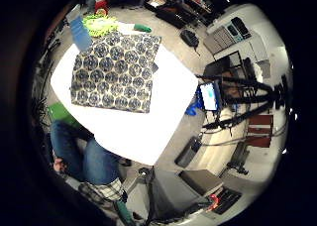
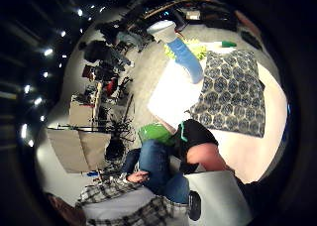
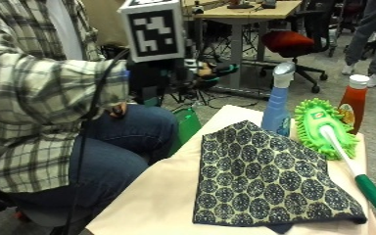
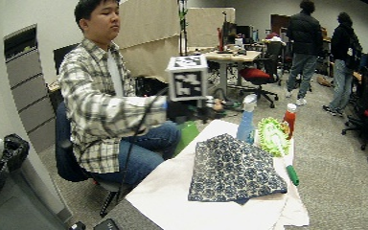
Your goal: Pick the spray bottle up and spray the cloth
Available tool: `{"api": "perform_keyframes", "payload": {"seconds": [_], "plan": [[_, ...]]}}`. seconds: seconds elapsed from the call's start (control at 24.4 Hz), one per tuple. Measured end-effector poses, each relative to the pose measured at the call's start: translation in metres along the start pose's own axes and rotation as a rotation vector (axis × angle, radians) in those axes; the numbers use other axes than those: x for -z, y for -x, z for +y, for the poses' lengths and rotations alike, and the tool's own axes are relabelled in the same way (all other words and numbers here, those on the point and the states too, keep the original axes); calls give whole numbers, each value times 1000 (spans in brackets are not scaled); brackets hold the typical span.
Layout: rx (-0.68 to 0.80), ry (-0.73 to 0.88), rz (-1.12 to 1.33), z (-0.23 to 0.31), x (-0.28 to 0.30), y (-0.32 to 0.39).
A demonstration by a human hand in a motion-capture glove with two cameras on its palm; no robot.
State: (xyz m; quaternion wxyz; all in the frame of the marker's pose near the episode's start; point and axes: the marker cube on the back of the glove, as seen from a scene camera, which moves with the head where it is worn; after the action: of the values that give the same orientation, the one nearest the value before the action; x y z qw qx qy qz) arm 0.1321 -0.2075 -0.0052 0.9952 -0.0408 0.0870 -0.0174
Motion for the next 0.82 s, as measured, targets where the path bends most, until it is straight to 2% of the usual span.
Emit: {"api": "perform_keyframes", "payload": {"seconds": [0.16,0.37,0.66,0.82], "plan": [[10,-46,53,75,-3,6],[-61,-124,76,164,-20,20],[-197,-159,102,285,-74,50],[-280,-138,96,334,-105,56]]}}
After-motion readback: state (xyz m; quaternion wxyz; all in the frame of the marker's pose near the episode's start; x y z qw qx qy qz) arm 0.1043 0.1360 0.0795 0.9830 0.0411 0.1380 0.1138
